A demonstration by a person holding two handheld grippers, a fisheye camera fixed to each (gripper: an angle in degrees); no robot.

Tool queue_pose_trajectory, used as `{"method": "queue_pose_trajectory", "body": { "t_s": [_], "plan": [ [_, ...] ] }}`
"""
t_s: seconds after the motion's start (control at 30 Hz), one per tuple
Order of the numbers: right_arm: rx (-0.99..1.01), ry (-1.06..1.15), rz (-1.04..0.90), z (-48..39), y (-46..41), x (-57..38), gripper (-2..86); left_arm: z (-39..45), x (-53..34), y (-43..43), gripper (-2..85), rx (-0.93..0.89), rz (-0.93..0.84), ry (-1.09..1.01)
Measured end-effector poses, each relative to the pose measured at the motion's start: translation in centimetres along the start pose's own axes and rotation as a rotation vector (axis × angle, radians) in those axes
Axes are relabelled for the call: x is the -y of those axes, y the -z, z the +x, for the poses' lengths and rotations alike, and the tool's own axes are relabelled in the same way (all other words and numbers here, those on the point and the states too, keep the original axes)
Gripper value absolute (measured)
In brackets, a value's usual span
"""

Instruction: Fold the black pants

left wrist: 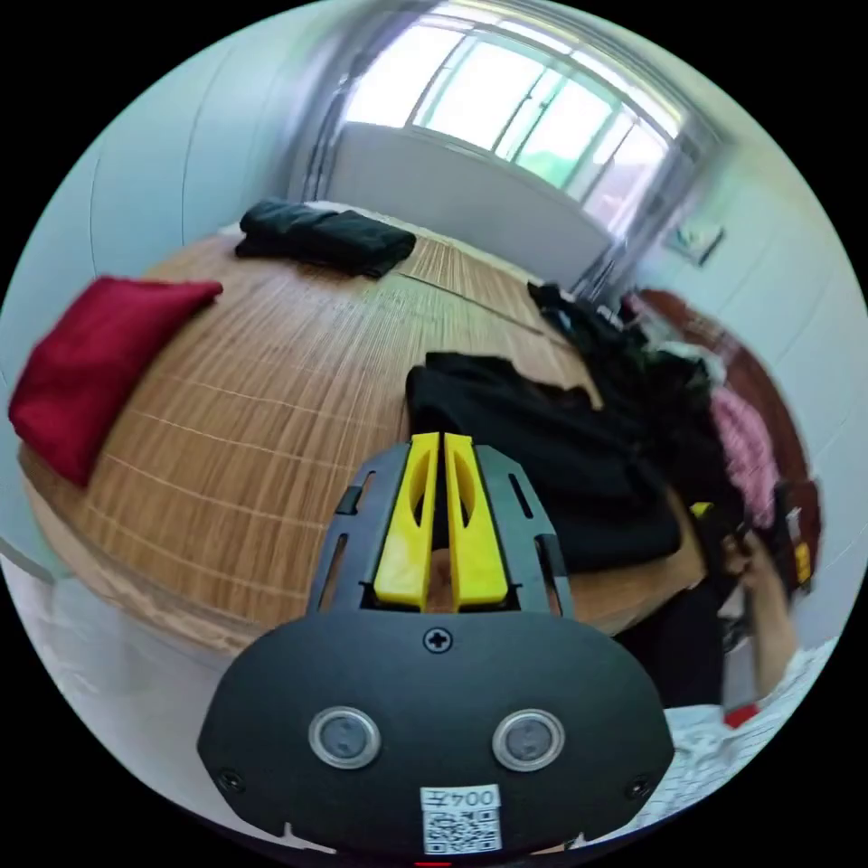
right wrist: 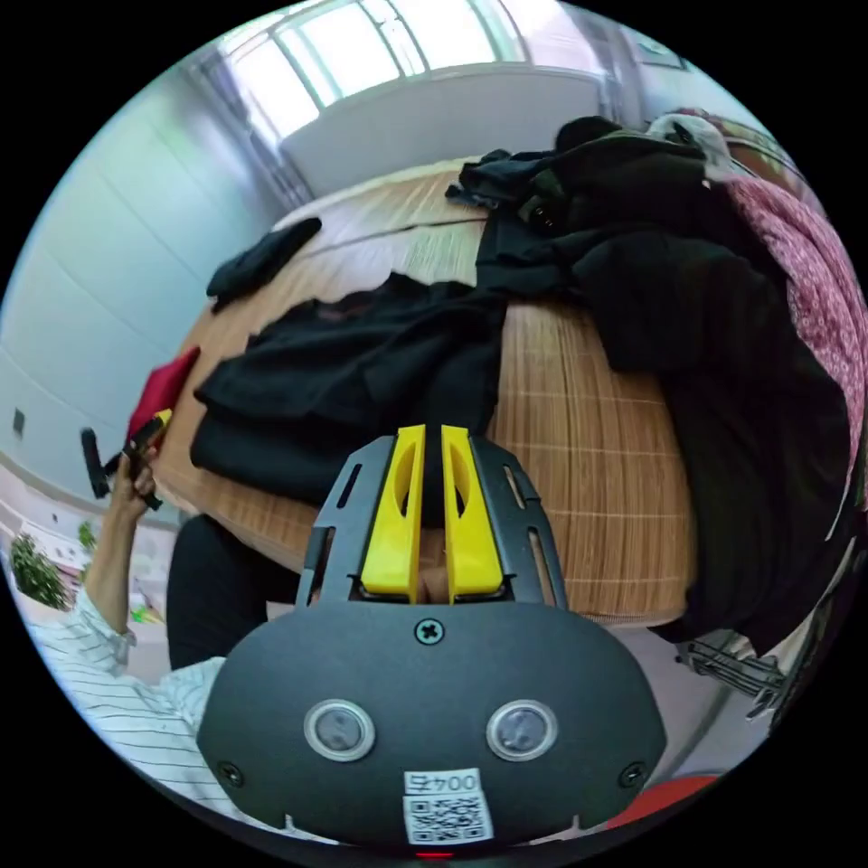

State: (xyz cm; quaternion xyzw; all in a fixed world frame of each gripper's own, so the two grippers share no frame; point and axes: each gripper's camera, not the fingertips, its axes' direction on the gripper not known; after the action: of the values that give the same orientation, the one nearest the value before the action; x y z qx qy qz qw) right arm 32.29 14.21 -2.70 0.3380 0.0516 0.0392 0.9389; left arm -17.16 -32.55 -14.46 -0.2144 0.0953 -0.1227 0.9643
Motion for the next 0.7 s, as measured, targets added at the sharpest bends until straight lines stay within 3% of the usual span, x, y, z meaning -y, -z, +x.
{"method": "queue_pose_trajectory", "body": {
  "t_s": [0.07, 0.17, 0.33, 0.7],
  "plan": [
    [-0.099, 0.070, -0.046, -4.3, -3.7, -1.1, 6.0, 5.5, -4.8, -4.7, 1.4, 0.115, -0.046, -0.187],
    [-0.256, 0.161, -0.134, -8.6, -9.2, -1.7, 6.1, 9.0, -8.7, -13.0, 0.9, 0.217, -0.201, -0.284],
    [-0.252, 0.110, -0.208, -9.9, -14.7, -2.4, 4.5, 12.6, -11.4, -20.7, 0.4, 0.328, -0.303, -0.360],
    [-0.318, 0.237, -0.161, -12.6, -18.3, -5.3, 3.3, 10.1, -15.4, -27.3, 0.2, 0.189, -0.332, -0.304]
  ]
}}
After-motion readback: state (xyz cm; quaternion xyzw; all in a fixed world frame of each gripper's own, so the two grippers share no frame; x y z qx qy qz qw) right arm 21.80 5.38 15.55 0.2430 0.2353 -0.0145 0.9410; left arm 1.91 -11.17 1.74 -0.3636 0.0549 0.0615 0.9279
